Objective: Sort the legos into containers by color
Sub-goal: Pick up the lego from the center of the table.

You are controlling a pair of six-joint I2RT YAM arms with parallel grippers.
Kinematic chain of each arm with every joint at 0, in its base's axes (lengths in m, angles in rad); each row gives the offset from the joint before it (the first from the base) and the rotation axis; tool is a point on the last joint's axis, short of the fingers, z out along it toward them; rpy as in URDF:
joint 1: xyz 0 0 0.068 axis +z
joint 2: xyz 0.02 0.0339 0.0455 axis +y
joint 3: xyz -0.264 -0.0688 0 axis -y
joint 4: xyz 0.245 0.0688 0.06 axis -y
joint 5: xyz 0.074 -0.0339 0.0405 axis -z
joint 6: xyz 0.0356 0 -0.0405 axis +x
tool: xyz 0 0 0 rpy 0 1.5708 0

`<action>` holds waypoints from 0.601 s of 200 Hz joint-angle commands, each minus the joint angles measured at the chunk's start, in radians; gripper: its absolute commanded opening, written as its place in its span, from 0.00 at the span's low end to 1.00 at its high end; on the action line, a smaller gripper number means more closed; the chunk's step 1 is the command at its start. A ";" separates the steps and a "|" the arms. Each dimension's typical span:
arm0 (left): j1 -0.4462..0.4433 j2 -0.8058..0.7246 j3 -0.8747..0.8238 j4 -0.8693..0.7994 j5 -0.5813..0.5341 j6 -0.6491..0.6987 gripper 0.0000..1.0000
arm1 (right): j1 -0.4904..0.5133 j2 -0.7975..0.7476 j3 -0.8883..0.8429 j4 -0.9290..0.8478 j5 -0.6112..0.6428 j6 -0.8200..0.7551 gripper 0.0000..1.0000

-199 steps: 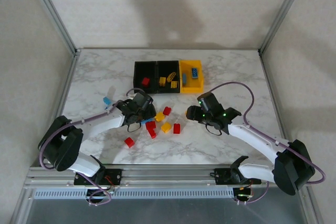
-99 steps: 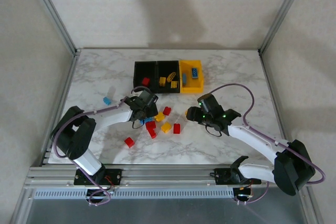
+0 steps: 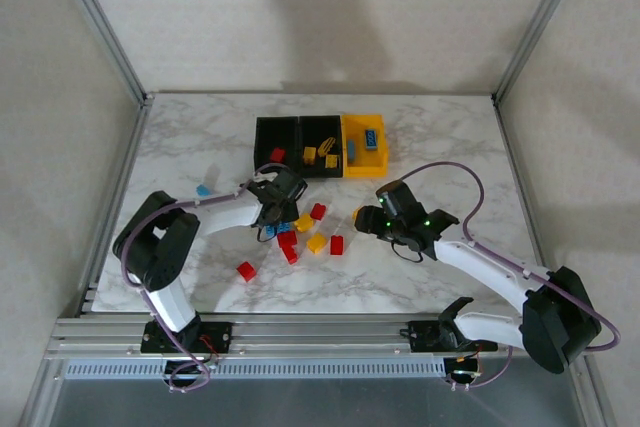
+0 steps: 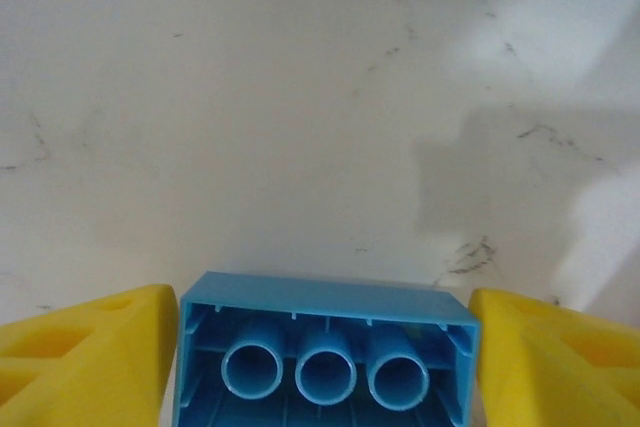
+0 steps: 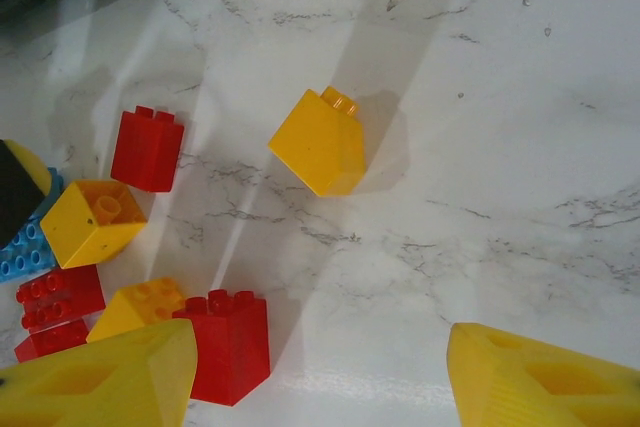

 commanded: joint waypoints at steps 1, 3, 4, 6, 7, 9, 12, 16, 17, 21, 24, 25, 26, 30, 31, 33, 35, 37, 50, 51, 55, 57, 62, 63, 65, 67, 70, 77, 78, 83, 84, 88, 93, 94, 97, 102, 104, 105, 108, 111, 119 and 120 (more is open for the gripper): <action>0.006 0.019 0.026 -0.034 -0.049 0.019 0.80 | 0.010 -0.022 -0.016 0.014 0.002 0.008 0.67; 0.006 0.020 0.026 -0.034 -0.050 0.020 0.80 | 0.010 -0.023 -0.017 0.015 0.002 0.008 0.67; 0.006 0.020 0.027 -0.034 -0.051 0.020 0.80 | 0.010 -0.023 -0.016 0.015 0.002 0.009 0.67; 0.006 0.021 0.028 -0.034 -0.052 0.021 0.80 | 0.009 -0.023 -0.016 0.015 0.001 0.009 0.67; 0.006 0.022 0.028 -0.033 -0.053 0.021 0.80 | 0.010 -0.024 -0.017 0.016 0.001 0.009 0.67; 0.006 0.023 0.028 -0.035 -0.053 0.021 0.80 | 0.010 -0.024 -0.017 0.016 0.002 0.010 0.67; 0.006 0.025 0.029 -0.035 -0.055 0.022 0.79 | 0.010 -0.025 -0.018 0.017 0.002 0.010 0.67; 0.006 0.027 0.031 -0.036 -0.058 0.024 0.79 | 0.009 -0.025 -0.018 0.017 0.002 0.009 0.67; 0.006 0.028 0.031 -0.035 -0.057 0.024 0.79 | 0.010 -0.025 -0.017 0.017 0.001 0.009 0.67; 0.006 0.031 0.032 -0.035 -0.059 0.025 0.78 | 0.010 -0.025 -0.017 0.016 0.001 0.009 0.67; 0.006 0.034 0.033 -0.036 -0.059 0.025 0.77 | 0.010 -0.025 -0.015 0.015 0.001 0.009 0.67; 0.006 0.034 0.033 -0.037 -0.059 0.025 0.76 | 0.011 -0.025 -0.014 0.015 0.001 0.009 0.67; 0.006 0.035 0.033 -0.037 -0.059 0.026 0.76 | 0.010 -0.025 -0.014 0.015 0.002 0.008 0.67; 0.006 0.039 0.036 -0.038 -0.060 0.028 0.75 | 0.010 -0.025 -0.014 0.014 0.002 0.008 0.67; 0.006 0.040 0.037 -0.038 -0.059 0.028 0.74 | 0.010 -0.025 -0.013 0.012 0.003 0.008 0.67; 0.006 0.040 0.038 -0.039 -0.060 0.028 0.73 | 0.010 -0.026 -0.013 0.012 0.004 0.008 0.67; 0.006 0.042 0.039 -0.040 -0.060 0.030 0.72 | 0.010 -0.025 -0.012 0.010 0.004 0.007 0.67; 0.006 0.044 0.041 -0.042 -0.060 0.031 0.70 | 0.010 -0.025 -0.011 0.010 0.005 0.007 0.67; 0.006 0.044 0.052 -0.050 -0.065 0.038 0.61 | 0.010 -0.030 -0.010 0.006 0.009 0.006 0.67; 0.006 0.044 0.052 -0.051 -0.065 0.039 0.61 | 0.010 -0.031 -0.009 0.006 0.009 0.006 0.67; 0.006 0.041 0.055 -0.054 -0.067 0.041 0.59 | 0.010 -0.031 -0.008 0.005 0.009 0.007 0.67; 0.006 0.039 0.057 -0.056 -0.069 0.042 0.59 | 0.010 -0.032 -0.007 0.005 0.010 0.006 0.67; 0.006 0.034 0.062 -0.062 -0.073 0.043 0.58 | 0.010 -0.035 -0.006 0.003 0.011 0.007 0.67; 0.006 0.033 0.063 -0.064 -0.073 0.044 0.58 | 0.010 -0.036 -0.006 0.002 0.010 0.007 0.67; 0.006 0.031 0.065 -0.064 -0.073 0.045 0.57 | 0.010 -0.037 -0.006 0.002 0.011 0.006 0.67; 0.006 0.029 0.067 -0.065 -0.074 0.046 0.56 | 0.010 -0.038 -0.006 0.001 0.011 0.006 0.67; 0.006 0.025 0.070 -0.067 -0.074 0.048 0.54 | 0.010 -0.039 -0.005 -0.001 0.012 0.005 0.67; 0.006 0.016 0.079 -0.076 -0.073 0.051 0.52 | 0.010 -0.046 -0.003 -0.004 0.012 0.003 0.67; 0.006 0.015 0.079 -0.077 -0.073 0.051 0.52 | 0.010 -0.047 -0.003 -0.006 0.012 0.003 0.67; 0.005 0.009 0.086 -0.084 -0.076 0.052 0.52 | 0.010 -0.051 -0.002 -0.010 0.013 0.002 0.67; 0.005 0.007 0.088 -0.085 -0.077 0.052 0.52 | 0.010 -0.052 -0.002 -0.011 0.014 0.003 0.67; 0.006 0.002 0.094 -0.090 -0.077 0.053 0.52 | 0.010 -0.057 0.001 -0.015 0.014 0.001 0.67; 0.006 -0.003 0.102 -0.096 -0.077 0.054 0.50 | 0.010 -0.065 0.002 -0.017 0.015 -0.001 0.67; 0.006 -0.006 0.103 -0.097 -0.076 0.054 0.50 | 0.010 -0.066 0.001 -0.018 0.015 -0.001 0.67; 0.006 -0.012 0.108 -0.101 -0.075 0.056 0.50 | 0.010 -0.071 0.003 -0.020 0.015 -0.002 0.67; 0.006 -0.017 0.118 -0.108 -0.072 0.057 0.50 | 0.009 -0.082 0.005 -0.022 0.014 -0.003 0.67; 0.006 -0.019 0.122 -0.111 -0.071 0.056 0.49 | 0.010 -0.083 0.006 -0.022 0.015 -0.003 0.67; 0.005 -0.019 0.124 -0.113 -0.071 0.056 0.49 | 0.010 -0.086 0.005 -0.023 0.015 -0.003 0.67; 0.004 -0.023 0.131 -0.117 -0.070 0.056 0.49 | 0.009 -0.094 0.005 -0.024 0.015 -0.003 0.67; 0.004 -0.026 0.139 -0.122 -0.068 0.056 0.49 | 0.008 -0.101 0.005 -0.025 0.016 -0.003 0.67; 0.000 -0.033 0.159 -0.130 -0.062 0.056 0.49 | 0.005 -0.117 0.004 -0.030 0.018 -0.003 0.67; -0.001 -0.034 0.162 -0.132 -0.062 0.056 0.49 | 0.004 -0.119 0.004 -0.031 0.018 -0.003 0.67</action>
